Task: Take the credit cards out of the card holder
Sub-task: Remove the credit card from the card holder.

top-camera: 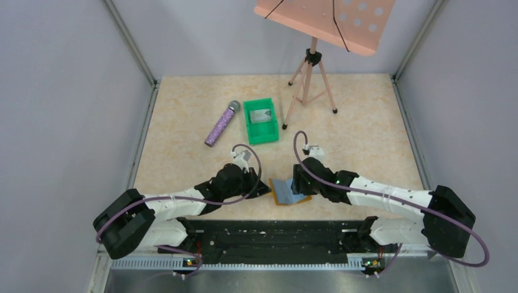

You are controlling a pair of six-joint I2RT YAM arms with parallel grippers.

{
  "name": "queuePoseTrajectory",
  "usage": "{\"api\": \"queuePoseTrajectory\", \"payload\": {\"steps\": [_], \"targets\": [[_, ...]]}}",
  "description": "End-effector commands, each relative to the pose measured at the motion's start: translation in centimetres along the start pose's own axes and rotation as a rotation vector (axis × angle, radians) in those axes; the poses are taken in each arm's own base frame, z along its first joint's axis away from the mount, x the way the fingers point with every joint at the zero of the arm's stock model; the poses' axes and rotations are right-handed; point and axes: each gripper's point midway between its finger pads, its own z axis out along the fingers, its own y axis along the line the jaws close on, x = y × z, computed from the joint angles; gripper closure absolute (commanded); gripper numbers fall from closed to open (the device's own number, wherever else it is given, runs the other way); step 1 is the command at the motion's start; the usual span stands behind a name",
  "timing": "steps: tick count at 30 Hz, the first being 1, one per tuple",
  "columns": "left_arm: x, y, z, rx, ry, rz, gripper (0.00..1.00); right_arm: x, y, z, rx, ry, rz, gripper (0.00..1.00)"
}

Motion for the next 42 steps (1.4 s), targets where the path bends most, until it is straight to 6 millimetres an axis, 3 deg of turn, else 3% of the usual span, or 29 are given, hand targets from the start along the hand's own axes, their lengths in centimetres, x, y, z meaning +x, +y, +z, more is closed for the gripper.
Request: {"api": "queuePoseTrajectory", "payload": {"steps": [1,7,13,17,24,33,42], "targets": [[-1.1,-1.7,-0.2,0.047,-0.035,0.035,1.00,-2.7,2.0,-2.4,-0.079,-0.050,0.033,0.43],[-1.1,-1.6,-0.1,0.046,-0.035,0.037,1.00,-4.3,5.0,-4.3,-0.221,-0.079,0.055,0.43],[-1.5,0.3,0.0,-0.077,-0.046,0.021,0.97,-3.6,6.9,-3.5,-0.327,-0.058,0.054,0.47],[-2.2,1.1,-0.8,-0.144,-0.076,0.011,0.80,-2.6,6.5,-2.2,-0.325,-0.041,0.064,0.58],[-2.3,0.6,-1.5,-0.157,-0.068,-0.006,0.66,-1.9,5.9,-1.5,-0.435,-0.014,0.148,0.71],[-2.9,-3.6,-1.3,-0.052,-0.004,0.004,0.67,-0.1,5.1,-0.1,-0.421,0.039,0.163,0.74],[-2.7,-2.2,-0.8,-0.112,-0.003,0.012,0.68,0.8,4.2,0.4,-0.388,0.055,0.165,0.73]]}}
